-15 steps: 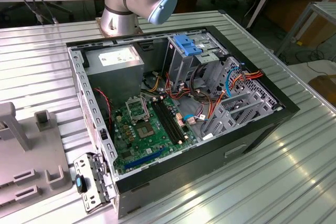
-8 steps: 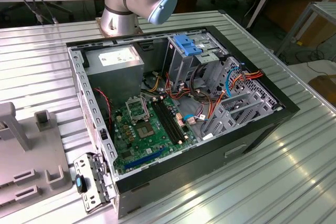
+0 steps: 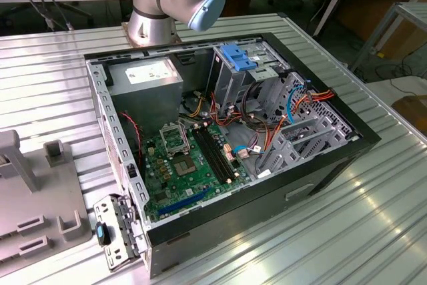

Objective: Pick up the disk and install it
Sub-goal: 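Pick up the disk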

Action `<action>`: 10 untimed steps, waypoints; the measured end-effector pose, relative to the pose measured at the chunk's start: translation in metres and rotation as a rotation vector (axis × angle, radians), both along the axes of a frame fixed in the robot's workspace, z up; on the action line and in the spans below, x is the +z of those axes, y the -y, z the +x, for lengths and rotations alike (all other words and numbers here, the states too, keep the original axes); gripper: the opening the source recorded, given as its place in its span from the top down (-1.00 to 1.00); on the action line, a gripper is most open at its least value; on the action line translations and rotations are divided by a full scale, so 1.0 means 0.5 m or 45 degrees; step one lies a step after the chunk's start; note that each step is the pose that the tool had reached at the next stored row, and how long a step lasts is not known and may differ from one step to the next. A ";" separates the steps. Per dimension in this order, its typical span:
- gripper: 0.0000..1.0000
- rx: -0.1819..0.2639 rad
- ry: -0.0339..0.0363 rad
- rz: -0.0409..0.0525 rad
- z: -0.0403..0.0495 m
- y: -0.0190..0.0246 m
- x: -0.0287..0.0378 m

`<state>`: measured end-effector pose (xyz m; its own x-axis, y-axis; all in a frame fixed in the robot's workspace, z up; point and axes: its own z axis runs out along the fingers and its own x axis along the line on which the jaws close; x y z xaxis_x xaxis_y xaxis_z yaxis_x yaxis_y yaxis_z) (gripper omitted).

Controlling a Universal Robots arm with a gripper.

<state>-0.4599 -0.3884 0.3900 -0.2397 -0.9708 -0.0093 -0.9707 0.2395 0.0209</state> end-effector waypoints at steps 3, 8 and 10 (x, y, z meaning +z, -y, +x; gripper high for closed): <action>0.79 0.075 0.0000 0.000 0.000 0.0000 0.000; 0.79 0.238 0.0000 0.000 0.000 0.0000 -0.001; 0.79 0.324 -0.0001 0.000 0.000 -0.0001 -0.001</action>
<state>-0.4599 -0.3883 0.3894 0.0124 -0.9999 -0.0093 -0.9997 -0.0126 0.0209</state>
